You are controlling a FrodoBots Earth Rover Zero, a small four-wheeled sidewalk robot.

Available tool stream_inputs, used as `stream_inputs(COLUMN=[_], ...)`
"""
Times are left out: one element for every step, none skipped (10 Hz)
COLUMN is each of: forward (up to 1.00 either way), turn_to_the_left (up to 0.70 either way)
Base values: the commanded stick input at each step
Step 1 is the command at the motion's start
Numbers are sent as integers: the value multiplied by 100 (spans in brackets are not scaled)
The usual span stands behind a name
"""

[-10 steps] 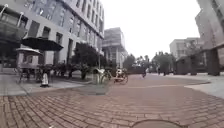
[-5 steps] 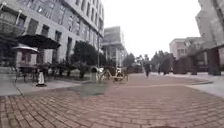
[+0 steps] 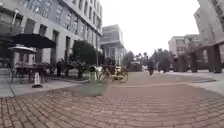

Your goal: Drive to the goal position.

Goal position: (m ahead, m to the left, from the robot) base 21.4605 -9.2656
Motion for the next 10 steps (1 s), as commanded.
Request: stream_inputs(forward=[45,45,45,45,45,45,45,45,45,45], turn_to_the_left=[0,0,0,0,0,0,0,0,0,0])
